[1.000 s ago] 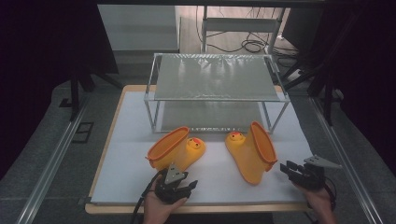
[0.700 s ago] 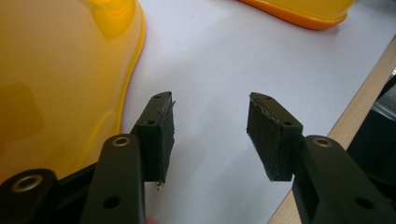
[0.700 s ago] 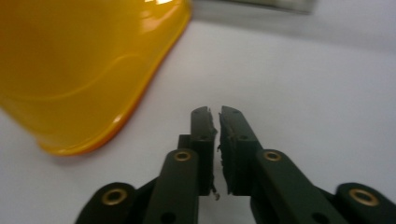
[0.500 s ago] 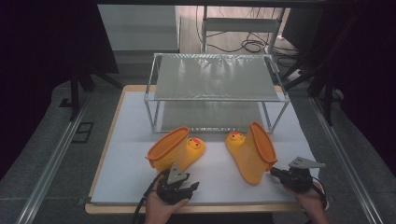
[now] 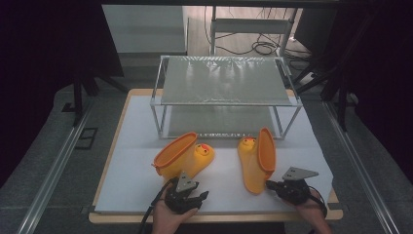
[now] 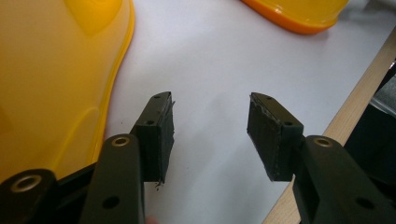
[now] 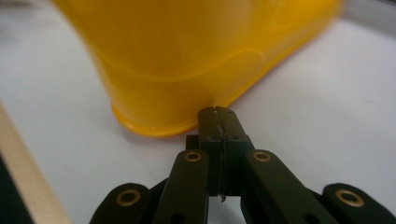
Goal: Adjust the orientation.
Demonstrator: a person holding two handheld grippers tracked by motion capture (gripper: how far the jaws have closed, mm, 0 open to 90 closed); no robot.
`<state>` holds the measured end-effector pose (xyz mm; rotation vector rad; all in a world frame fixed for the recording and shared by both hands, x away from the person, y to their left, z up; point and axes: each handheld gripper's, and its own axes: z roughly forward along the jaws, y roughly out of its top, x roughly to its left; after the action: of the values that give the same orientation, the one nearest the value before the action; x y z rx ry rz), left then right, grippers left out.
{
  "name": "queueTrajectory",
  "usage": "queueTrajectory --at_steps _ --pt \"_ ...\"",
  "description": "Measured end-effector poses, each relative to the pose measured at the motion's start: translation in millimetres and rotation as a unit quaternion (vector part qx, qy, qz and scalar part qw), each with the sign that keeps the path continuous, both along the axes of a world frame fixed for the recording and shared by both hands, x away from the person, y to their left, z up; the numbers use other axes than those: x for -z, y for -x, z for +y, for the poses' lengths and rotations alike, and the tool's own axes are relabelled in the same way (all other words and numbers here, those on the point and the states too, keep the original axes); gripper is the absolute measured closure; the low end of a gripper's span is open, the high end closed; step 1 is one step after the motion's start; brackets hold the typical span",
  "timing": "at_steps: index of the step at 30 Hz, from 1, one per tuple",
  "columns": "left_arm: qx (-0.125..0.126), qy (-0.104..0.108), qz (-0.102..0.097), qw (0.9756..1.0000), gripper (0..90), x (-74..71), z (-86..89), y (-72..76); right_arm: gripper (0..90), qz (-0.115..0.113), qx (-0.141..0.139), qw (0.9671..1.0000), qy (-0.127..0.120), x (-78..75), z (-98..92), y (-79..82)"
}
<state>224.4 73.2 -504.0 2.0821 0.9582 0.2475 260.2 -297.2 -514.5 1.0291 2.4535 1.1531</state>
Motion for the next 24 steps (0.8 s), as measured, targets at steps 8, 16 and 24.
queueTrajectory --at_steps 8,16,24 --pt "0.002 0.0 0.001 1.0 51.0 -0.7 -1.3 -1.0 89.5 -0.007 -0.035 0.9993 0.008 0.3 31.0 -1.2" --pt "0.003 0.001 0.006 1.0 50.7 0.0 -1.5 -2.6 87.8 -0.013 -0.052 0.9985 0.008 1.3 56.6 -8.0" --pt "0.006 0.0 0.009 0.9999 50.3 0.0 -2.3 -2.3 81.7 -0.021 -0.034 0.9992 -0.01 -5.6 38.4 -2.6"
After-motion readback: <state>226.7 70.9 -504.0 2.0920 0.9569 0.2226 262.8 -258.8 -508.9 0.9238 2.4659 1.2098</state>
